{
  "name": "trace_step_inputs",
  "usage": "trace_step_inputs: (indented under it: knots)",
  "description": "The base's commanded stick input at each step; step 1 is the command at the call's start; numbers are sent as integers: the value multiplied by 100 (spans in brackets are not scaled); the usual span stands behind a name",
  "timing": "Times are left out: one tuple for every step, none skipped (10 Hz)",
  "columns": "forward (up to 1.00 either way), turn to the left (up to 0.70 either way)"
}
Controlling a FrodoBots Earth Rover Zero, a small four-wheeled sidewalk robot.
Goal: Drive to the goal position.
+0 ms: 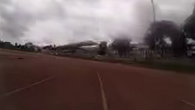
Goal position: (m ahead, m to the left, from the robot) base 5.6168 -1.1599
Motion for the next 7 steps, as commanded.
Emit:
trace_step_inputs:
  knots:
    - [67, 0]
    - [67, 0]
    - [67, 0]
    - [67, 0]
    - [67, 0]
    - [67, 0]
    - [67, 0]
